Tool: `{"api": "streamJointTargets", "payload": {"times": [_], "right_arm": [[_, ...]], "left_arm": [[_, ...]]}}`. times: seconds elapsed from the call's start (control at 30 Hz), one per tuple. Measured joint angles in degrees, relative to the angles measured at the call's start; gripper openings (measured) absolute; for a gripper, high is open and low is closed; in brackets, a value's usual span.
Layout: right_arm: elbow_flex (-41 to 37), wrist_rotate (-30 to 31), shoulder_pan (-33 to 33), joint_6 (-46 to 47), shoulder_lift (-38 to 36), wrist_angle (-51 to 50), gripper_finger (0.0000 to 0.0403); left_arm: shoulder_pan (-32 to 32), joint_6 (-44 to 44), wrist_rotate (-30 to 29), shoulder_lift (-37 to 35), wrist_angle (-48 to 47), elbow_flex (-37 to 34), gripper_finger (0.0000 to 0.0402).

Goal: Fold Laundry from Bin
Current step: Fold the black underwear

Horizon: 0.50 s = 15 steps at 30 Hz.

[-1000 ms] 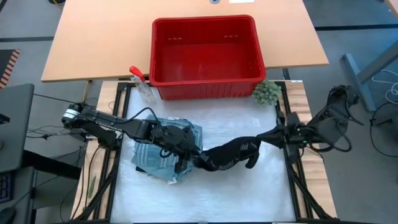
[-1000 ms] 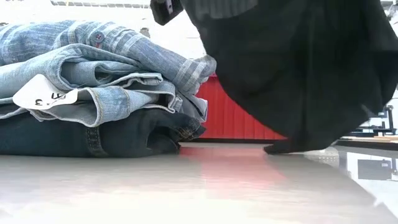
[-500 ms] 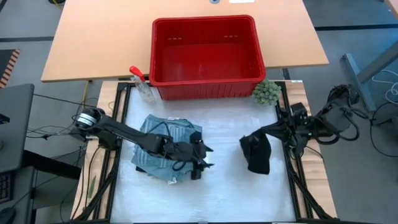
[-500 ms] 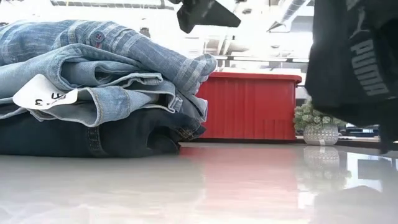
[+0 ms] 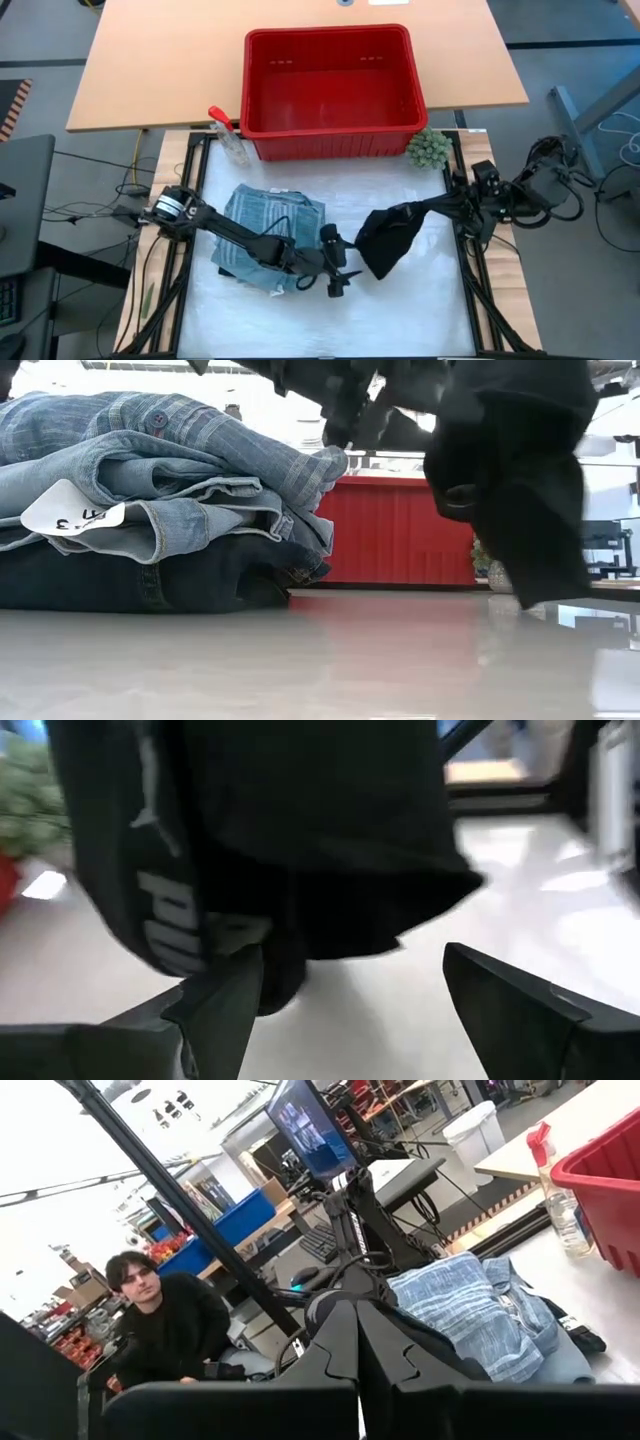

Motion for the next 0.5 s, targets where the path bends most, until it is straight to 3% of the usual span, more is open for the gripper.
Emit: {"api": "streamJointTargets", "payload": {"times": [0.17,0.37,0.5], "right_arm": [[-0.02,-0.11,-0.01,0.86,-0.61,-0.06,0.0017],[-0.02,-0.49,0.01,0.94,-1.27,-0.09,0.0017],[-0.02,-0.49,0.0,1.02,-1.33,-0.09,0.0017]], "left_arm": [[-0.1,2.64,-9.22,0.45,-0.94,0.11,0.03],[-0.11,7.72,-7.88,1.17,-0.54,0.22,0.03],[-0.24,0.64,-7.19,4.33,0.19,0.33,0.03]]}}
